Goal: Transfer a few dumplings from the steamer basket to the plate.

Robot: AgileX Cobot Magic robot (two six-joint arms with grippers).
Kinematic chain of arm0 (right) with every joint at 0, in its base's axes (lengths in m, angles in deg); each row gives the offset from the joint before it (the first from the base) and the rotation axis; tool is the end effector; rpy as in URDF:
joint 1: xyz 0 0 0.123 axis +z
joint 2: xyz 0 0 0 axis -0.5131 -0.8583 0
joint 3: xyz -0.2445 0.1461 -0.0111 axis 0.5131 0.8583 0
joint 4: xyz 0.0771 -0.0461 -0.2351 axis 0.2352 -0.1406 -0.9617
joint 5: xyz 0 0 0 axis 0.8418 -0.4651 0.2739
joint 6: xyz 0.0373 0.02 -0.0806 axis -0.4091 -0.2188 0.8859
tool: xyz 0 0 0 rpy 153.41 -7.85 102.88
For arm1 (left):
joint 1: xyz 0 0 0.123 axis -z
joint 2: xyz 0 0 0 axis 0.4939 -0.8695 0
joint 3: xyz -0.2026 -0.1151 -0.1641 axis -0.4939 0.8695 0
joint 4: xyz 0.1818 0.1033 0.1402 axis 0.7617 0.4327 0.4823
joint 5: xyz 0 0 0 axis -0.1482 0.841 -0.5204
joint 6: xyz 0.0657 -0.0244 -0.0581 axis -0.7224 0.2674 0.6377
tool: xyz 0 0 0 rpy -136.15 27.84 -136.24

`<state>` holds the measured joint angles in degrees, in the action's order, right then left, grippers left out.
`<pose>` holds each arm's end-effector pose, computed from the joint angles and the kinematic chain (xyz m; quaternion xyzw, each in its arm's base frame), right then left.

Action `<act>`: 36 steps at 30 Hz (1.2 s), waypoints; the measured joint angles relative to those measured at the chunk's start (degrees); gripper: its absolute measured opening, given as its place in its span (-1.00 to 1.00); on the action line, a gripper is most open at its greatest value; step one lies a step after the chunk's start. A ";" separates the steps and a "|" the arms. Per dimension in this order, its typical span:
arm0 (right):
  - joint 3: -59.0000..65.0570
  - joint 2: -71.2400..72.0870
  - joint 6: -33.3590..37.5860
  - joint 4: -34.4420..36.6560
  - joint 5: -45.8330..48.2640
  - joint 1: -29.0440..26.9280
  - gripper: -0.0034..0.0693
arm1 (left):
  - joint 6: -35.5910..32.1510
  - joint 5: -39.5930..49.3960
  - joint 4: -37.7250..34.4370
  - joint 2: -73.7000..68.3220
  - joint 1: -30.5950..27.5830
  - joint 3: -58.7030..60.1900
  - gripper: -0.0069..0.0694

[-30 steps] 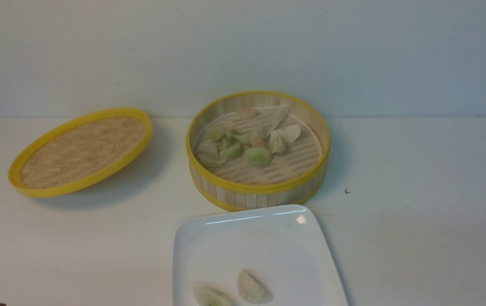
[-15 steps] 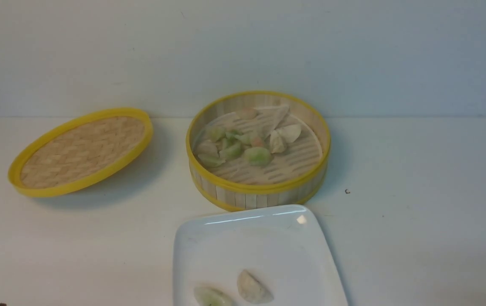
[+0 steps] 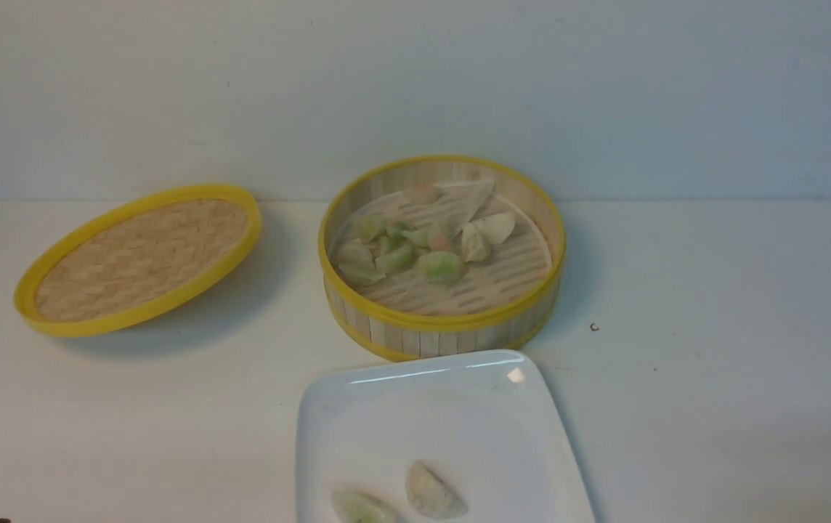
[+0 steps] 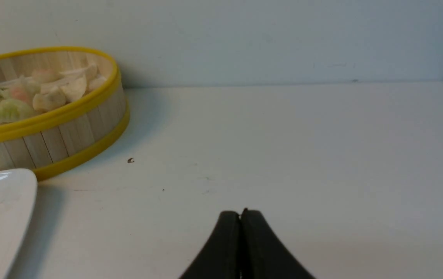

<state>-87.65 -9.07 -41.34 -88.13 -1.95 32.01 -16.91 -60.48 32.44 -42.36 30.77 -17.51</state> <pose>0.0522 0.0010 0.1717 0.0245 0.8036 0.0299 0.5940 0.0523 -0.0035 0.1696 0.0374 0.8091 -0.0012 0.5865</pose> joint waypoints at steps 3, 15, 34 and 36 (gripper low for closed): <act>0.00 0.00 0.00 0.00 0.00 0.05 -0.95 | 0.00 0.00 0.00 0.00 0.00 0.00 -0.83; 0.00 0.00 -0.05 0.00 0.00 0.05 -0.95 | 0.00 0.00 0.00 0.00 0.00 0.00 -0.83; 0.00 0.00 -1.30 0.35 0.00 0.05 -0.95 | 0.00 0.00 0.00 0.00 0.00 0.00 -0.83; 0.00 0.00 -1.30 0.35 0.00 0.05 -0.95 | 0.00 0.00 0.00 0.00 0.00 0.00 -0.83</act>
<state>-87.65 -9.07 -42.64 -87.78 -1.95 32.06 -16.91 -60.48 32.44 -42.36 30.77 -17.51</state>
